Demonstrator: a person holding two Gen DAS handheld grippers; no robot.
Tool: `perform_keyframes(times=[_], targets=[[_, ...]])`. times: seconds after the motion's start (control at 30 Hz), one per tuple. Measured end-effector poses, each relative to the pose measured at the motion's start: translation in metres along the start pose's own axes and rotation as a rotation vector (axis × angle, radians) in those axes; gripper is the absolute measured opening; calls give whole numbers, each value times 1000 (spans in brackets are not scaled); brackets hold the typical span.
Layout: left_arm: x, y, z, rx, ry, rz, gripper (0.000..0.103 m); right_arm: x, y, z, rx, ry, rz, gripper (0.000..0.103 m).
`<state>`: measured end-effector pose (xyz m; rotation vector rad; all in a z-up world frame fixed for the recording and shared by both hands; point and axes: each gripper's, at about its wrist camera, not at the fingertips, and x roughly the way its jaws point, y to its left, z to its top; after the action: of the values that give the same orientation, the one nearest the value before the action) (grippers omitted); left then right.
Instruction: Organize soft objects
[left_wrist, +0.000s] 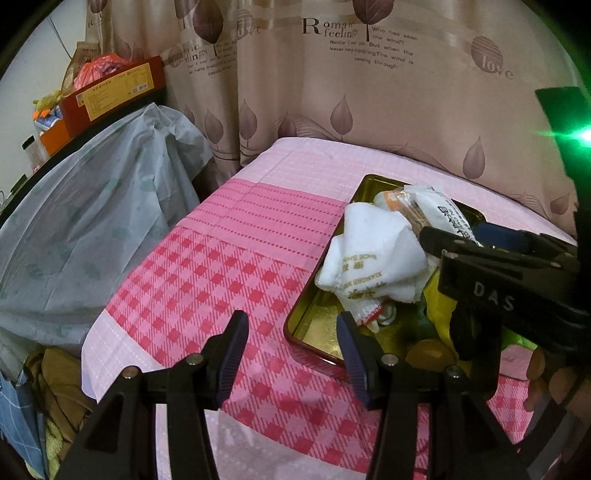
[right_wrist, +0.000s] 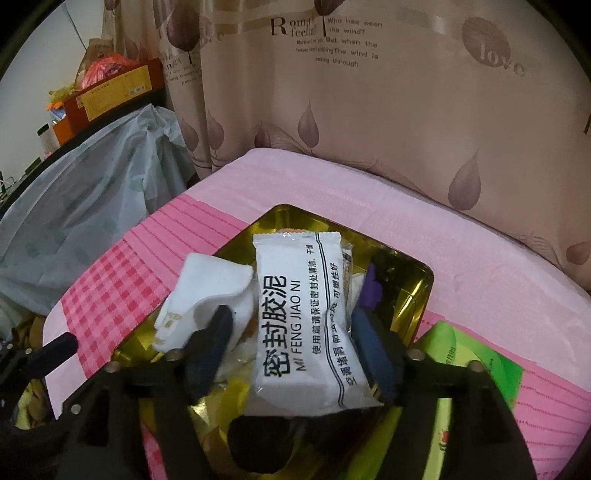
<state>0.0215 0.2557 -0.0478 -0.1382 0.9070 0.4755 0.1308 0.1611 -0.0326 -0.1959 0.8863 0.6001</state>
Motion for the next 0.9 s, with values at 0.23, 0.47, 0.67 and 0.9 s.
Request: perform_keyframes(times=[0.23,0.47,0.67,0.9], targets=[[0,-1,0,-2,-5,-2,51,-27,0,-4,-1,-43,-25,81],[-2,-2,1,7,-11,1,51,-62,-2,-22,-3,-68,-46,92],[-4,-5,1,15,-16,4,51,-82,0,-45,-5,-63,-57,95],[-7,-9,1,29,-28,9,51,-97,1,-69,23,-64,-68,98]])
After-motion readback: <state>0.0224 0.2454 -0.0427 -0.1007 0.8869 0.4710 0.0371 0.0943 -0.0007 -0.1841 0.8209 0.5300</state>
